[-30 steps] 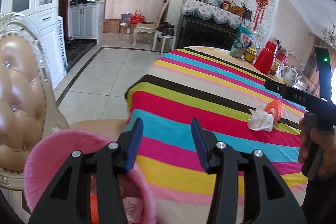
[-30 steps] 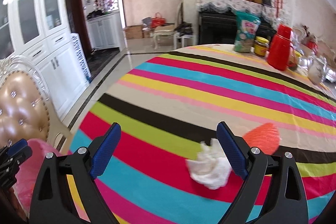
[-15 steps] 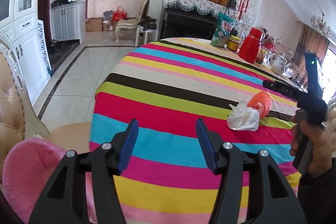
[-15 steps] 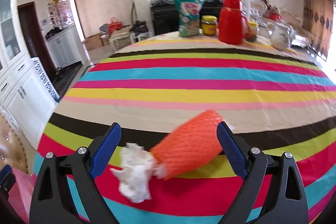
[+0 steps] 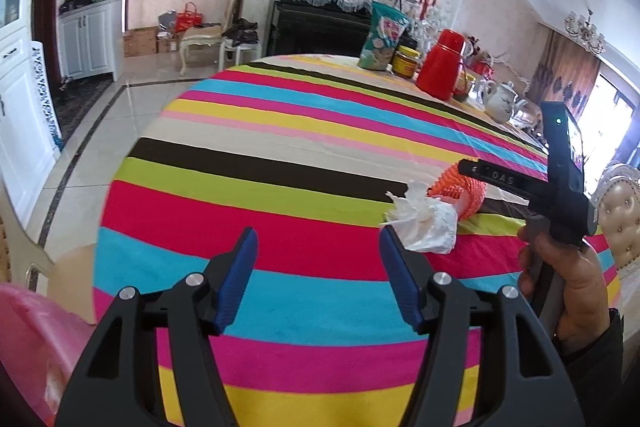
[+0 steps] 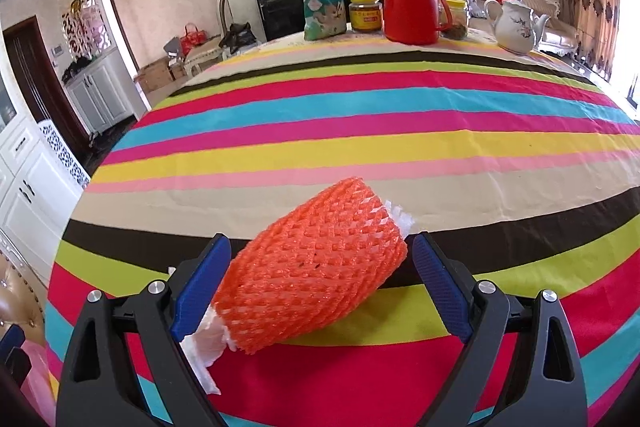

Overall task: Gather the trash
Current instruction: 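Grasp the orange foam net with the right tool while the left tool grasps the crumpled tissue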

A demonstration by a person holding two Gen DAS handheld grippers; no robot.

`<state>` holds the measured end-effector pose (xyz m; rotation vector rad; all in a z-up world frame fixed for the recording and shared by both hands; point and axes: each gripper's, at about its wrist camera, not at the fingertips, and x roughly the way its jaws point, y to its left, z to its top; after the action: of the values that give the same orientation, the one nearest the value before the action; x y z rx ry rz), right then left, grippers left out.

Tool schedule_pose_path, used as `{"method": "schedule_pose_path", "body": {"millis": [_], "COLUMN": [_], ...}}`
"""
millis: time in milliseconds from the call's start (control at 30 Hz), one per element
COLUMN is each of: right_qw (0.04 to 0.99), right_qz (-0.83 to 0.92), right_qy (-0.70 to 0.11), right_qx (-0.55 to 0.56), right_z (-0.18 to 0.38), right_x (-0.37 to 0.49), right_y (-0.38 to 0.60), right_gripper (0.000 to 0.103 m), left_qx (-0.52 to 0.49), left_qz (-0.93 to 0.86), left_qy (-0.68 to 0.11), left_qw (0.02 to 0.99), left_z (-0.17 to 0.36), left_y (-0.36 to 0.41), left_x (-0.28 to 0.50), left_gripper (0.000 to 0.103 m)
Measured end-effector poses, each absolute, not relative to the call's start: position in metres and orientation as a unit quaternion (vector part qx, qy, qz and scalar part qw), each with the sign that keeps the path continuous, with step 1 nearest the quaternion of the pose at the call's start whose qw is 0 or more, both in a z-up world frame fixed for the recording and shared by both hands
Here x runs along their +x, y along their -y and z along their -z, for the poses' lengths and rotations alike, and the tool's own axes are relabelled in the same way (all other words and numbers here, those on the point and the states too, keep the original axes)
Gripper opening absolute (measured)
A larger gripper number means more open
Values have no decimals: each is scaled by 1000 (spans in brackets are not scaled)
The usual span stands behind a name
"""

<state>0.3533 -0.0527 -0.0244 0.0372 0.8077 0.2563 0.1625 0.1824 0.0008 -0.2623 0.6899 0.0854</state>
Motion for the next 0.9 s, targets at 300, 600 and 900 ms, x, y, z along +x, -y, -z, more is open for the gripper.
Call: {"method": "schedule_pose_path", "body": {"millis": [300,600,900], "right_qw": [895,889,900], "right_qz": [-139,-152,-139], "right_qy": [-423,-430,-412], "right_qx": [-18,-30,-38], "right_z": [41,46,28], "right_x": [360,362,358], "right_y": [48,56,75], "right_gripper": [81,51,37], "left_qx": [-148,-146,-145], "left_qz": [34,86,100], "left_qy": [-370,-399,-408], "left_qw": [916,901,896], "left_z": [19,34,39], "left_y": [-163,-138,-126], "left_x": [213,248,259], "left_gripper": [69,72,77]}}
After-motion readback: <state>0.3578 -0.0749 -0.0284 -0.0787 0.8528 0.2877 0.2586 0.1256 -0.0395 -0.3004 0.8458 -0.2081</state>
